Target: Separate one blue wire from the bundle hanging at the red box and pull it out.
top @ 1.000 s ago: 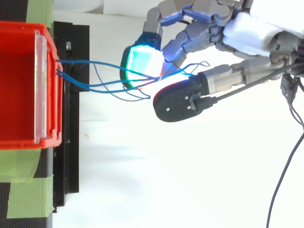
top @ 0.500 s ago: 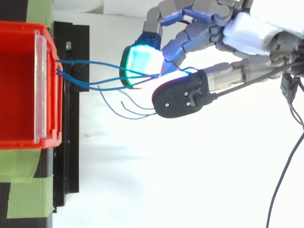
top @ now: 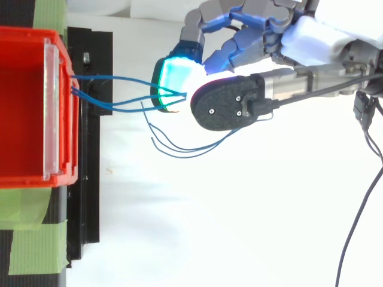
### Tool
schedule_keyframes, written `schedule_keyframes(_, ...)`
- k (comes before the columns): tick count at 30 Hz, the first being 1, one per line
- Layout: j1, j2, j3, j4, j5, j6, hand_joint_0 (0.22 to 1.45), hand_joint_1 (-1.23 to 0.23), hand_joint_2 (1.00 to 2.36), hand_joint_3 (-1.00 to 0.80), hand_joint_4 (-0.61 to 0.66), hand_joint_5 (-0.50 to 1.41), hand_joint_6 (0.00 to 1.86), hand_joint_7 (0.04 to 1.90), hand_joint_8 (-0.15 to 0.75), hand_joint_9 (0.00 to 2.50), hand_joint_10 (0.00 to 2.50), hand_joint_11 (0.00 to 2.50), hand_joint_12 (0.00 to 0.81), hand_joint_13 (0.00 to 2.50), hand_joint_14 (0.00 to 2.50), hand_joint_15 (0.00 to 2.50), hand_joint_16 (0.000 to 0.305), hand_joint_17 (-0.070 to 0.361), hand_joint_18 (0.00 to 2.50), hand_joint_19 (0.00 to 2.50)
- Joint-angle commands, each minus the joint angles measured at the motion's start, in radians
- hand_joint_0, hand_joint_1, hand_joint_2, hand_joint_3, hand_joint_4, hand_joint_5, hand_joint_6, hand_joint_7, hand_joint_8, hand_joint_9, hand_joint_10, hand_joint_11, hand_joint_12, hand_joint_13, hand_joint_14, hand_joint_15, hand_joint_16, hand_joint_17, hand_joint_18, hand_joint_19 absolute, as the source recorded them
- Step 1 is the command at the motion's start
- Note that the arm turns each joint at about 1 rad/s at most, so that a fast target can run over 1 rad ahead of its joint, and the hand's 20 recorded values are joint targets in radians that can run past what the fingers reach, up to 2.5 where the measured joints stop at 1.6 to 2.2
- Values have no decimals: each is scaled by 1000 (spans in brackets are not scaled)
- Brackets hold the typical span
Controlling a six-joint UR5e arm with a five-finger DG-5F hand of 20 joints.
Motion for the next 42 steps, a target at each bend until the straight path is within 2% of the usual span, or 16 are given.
schedule_keyframes(1, -1, 0, 0, 0, 0, 0, 570, -641, 1012, -380, 265, -255, 855, 1156, 350, 621, 28, 1771, 385, 727, 445, 1661, 46, 103, 538, 790)
schedule_keyframes(5, -1, 0, 0, 0, 0, 0, 579, -664, 1013, -372, 264, -255, 854, 1167, 351, 623, 21, 1778, 384, 733, 408, 1686, 46, 103, 535, 791)
schedule_keyframes(8, 1, 0, 0, 0, 0, 0, 563, -696, 1005, -452, 269, -257, 855, 1172, 351, 613, 15, 1781, 384, 730, 362, 1708, 47, 105, 537, 790)
schedule_keyframes(9, 1, 0, 0, 0, 0, 0, 560, -703, 1002, -476, 268, -259, 862, 1147, 351, 588, 111, 1721, 389, 706, 459, 1645, 47, 106, 531, 795)
schedule_keyframes(11, -1, 0, 0, 0, 0, -2, 557, -713, 1000, -500, 268, -260, 862, 1150, 352, 580, 89, 1735, 397, 709, 457, 1633, 47, 106, 532, 797)
schedule_keyframes(20, 1, 0, 0, -3, 0, 0, 604, -813, 1000, -496, 269, -265, 864, 1155, 341, 572, 56, 1748, 384, 725, 330, 1695, 47, 106, 532, 772)
schedule_keyframes(24, -1, 0, 0, -3, 0, 0, 631, -825, 1005, -456, 267, -265, 866, 1144, 340, 568, 59, 1749, 378, 732, 299, 1705, 47, 105, 533, 774)
schedule_keyframes(33, 1, 0, 0, -3, 0, 0, 660, -757, 1022, -292, 259, -256, 873, 1119, 347, 589, 126, 1704, 375, 745, 350, 1666, 46, 103, 543, 780)
schedule_keyframes(42, -1, 0, 0, -4, 0, 2, 656, -737, 1028, -189, 265, -254, 873, 1142, 342, 596, 142, 1704, 380, 738, 365, 1681, 46, 104, 546, 781)
